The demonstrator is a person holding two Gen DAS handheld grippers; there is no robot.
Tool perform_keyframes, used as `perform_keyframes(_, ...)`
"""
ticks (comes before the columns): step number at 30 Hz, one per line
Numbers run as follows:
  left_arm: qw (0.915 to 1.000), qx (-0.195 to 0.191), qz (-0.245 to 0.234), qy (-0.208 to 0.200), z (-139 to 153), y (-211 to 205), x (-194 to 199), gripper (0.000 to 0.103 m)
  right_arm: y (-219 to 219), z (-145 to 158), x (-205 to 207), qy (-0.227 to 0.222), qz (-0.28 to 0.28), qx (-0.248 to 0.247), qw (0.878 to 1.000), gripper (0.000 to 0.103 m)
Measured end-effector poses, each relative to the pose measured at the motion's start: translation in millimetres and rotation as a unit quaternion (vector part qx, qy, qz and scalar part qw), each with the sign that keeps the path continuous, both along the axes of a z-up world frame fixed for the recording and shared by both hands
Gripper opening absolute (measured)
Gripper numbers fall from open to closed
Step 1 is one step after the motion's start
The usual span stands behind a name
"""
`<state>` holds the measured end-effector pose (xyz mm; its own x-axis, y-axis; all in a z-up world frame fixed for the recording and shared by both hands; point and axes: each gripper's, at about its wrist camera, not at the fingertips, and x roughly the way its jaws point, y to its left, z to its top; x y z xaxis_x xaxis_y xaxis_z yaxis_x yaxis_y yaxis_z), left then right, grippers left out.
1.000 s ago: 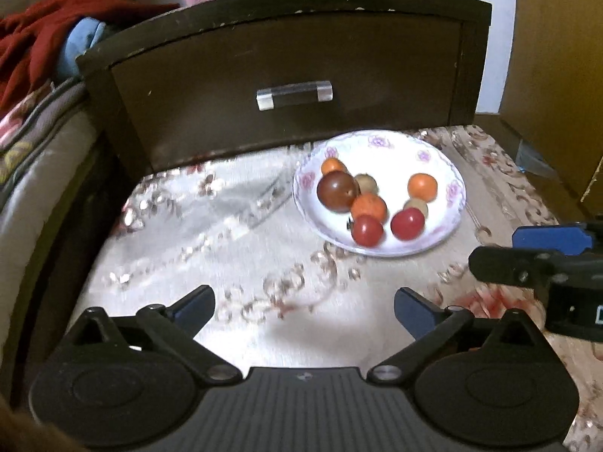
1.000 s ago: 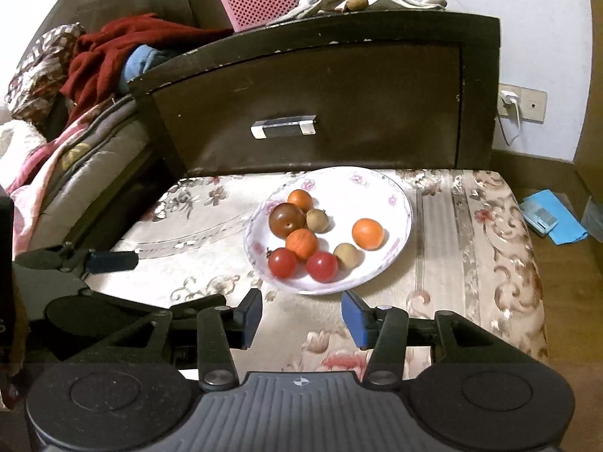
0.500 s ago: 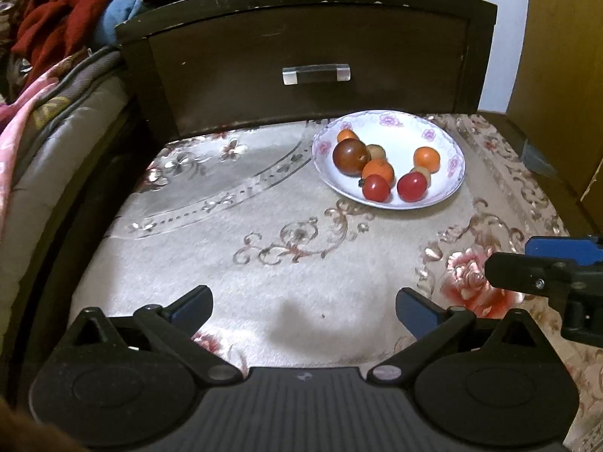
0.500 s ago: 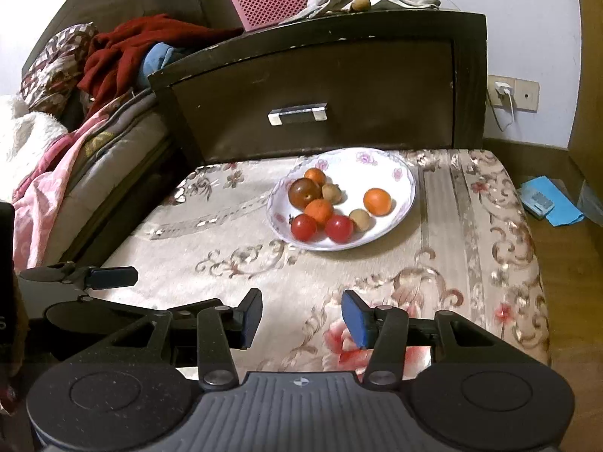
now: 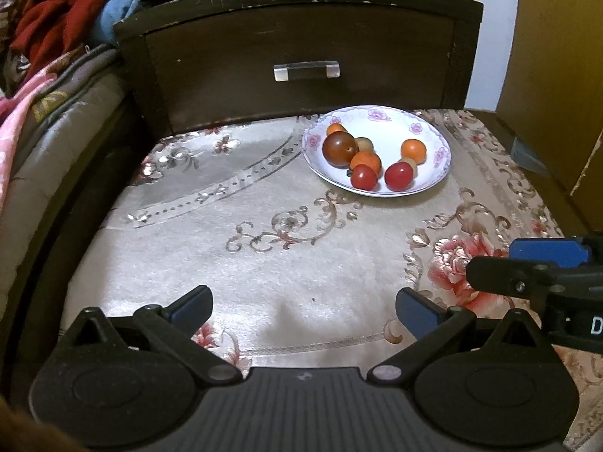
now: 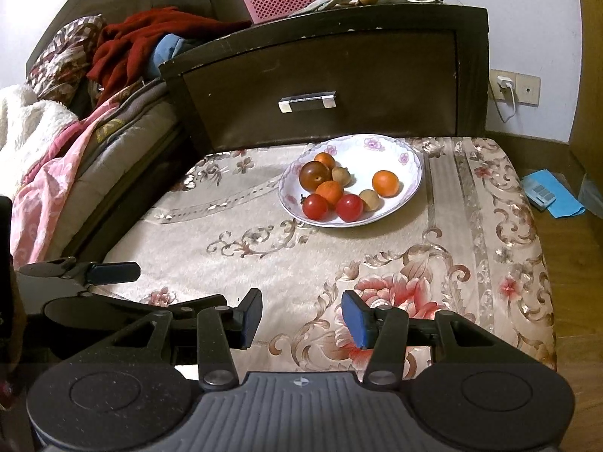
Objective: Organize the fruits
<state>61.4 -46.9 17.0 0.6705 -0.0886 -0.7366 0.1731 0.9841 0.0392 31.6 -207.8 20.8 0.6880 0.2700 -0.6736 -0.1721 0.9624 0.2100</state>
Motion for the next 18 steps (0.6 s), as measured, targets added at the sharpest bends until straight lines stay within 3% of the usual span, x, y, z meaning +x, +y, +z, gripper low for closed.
perform_keyframes(7, 1.0000, 0.002, 0.008, -0.005, 1.5, 2.2, -1.6, 0.103, -1.2, -2.1, 0.6, 0.003, -0.002, 0.002, 1.000, 0.043)
perform_keyframes(18, 0.9993, -0.025, 0.008, 0.027, -3.0, 7.1, 0.5, 0.103, 0.3, -2.8, 0.6, 0.002, 0.000, 0.003, 1.000, 0.043)
